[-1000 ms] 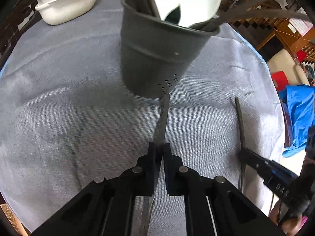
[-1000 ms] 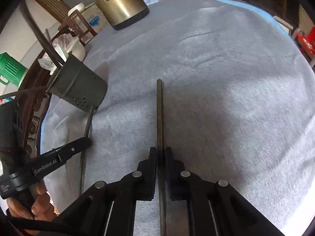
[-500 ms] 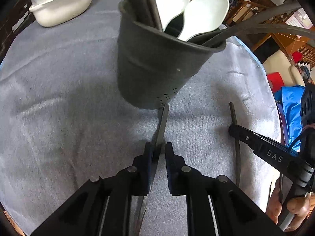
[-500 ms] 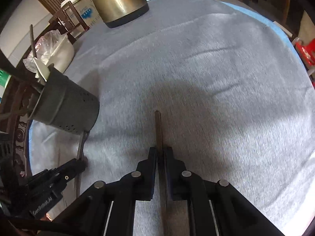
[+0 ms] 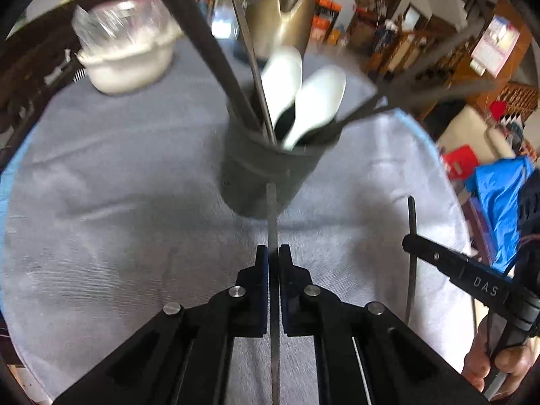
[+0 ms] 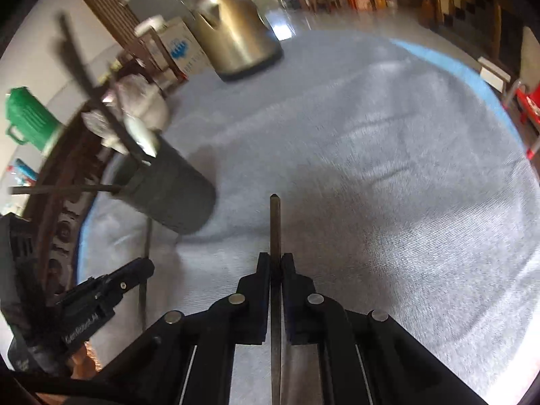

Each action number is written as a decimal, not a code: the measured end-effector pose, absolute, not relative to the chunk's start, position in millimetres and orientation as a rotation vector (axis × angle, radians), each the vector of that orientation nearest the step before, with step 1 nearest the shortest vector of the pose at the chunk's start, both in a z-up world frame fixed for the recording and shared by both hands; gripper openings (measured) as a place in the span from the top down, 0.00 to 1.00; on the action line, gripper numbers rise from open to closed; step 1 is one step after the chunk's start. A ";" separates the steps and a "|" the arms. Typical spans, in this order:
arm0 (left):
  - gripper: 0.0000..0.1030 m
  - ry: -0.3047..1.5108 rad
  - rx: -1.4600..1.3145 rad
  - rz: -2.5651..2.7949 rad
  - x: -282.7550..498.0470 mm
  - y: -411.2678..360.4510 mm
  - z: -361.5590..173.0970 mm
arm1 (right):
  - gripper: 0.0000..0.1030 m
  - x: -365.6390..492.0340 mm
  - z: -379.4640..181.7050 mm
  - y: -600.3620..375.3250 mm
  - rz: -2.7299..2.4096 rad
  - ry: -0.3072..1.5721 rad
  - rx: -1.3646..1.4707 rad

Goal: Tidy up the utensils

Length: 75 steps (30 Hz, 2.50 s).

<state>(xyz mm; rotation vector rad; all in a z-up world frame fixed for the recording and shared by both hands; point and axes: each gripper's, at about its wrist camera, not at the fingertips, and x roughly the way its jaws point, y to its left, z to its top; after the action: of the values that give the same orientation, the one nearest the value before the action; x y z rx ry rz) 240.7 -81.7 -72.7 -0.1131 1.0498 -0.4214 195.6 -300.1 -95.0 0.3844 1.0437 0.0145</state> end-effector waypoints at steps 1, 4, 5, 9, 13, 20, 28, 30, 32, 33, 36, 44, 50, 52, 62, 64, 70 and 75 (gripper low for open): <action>0.95 1.033 -0.124 -0.422 238.3 -77.8 -65.5 | 0.94 190.5 -88.6 -299.0 0.025 1.020 0.389; 0.95 0.977 -0.139 -0.418 224.8 -63.7 -47.0 | 0.94 174.5 -69.3 -293.1 0.064 0.937 0.399; 0.95 0.963 -0.143 -0.412 217.9 -58.8 -42.6 | 0.94 168.5 -62.5 -290.4 0.076 0.909 0.402; 0.95 0.909 -0.179 -0.410 200.7 -42.8 -22.4 | 0.94 147.9 -37.0 -277.2 0.129 0.815 0.413; 0.95 0.842 -0.185 -0.402 190.8 -29.2 -1.5 | 0.94 133.5 -10.3 -262.9 0.171 0.731 0.403; 0.95 0.696 -0.159 -0.384 179.6 -14.9 41.1 | 0.94 116.3 32.0 -237.0 0.179 0.615 0.314; 0.95 0.701 -0.138 -0.361 173.4 -7.0 31.1 | 0.90 152.0 -17.8 -252.6 0.148 0.855 0.432; 0.95 0.700 -0.136 -0.357 165.7 -4.1 29.5 | 0.88 161.6 -37.5 -260.1 0.144 0.929 0.474; 0.94 0.699 -0.143 -0.359 164.0 0.7 28.7 | 0.87 172.2 -56.8 -262.0 0.131 0.993 0.511; 0.94 0.698 -0.144 -0.358 163.9 2.2 28.8 | 0.86 178.5 -68.7 -260.3 0.128 1.027 0.530; 0.94 0.694 -0.144 -0.353 162.0 8.9 28.3 | 0.84 190.5 -91.6 -249.3 0.122 1.082 0.530; 0.94 0.683 -0.131 -0.356 151.5 22.6 28.1 | 0.79 224.1 -135.8 -220.4 0.031 1.172 0.455; 0.94 0.671 -0.120 -0.366 150.4 22.0 28.5 | 0.74 234.3 -147.4 -211.9 -0.035 1.207 0.401; 0.94 0.668 -0.118 -0.370 150.7 21.2 28.2 | 0.74 238.8 -147.2 -209.5 -0.040 1.201 0.383; 0.94 0.669 -0.103 -0.362 143.7 18.5 29.5 | 0.94 226.7 -146.8 -222.0 -0.028 1.183 0.363; 0.94 0.667 -0.098 -0.360 141.6 17.2 31.0 | 0.94 216.6 -139.7 -229.1 0.006 1.150 0.394; 0.94 0.647 -0.097 -0.355 135.5 15.4 40.2 | 0.94 176.0 -88.6 -240.6 0.134 0.970 0.454; 0.94 0.651 -0.099 -0.356 134.4 15.1 38.4 | 0.92 173.1 -69.4 -234.8 0.146 0.979 0.422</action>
<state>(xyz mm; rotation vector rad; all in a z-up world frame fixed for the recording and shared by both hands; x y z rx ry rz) 134.4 15.1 38.4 -0.0989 0.6512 -0.3562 173.1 -234.8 -69.4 0.4219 0.9792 0.1456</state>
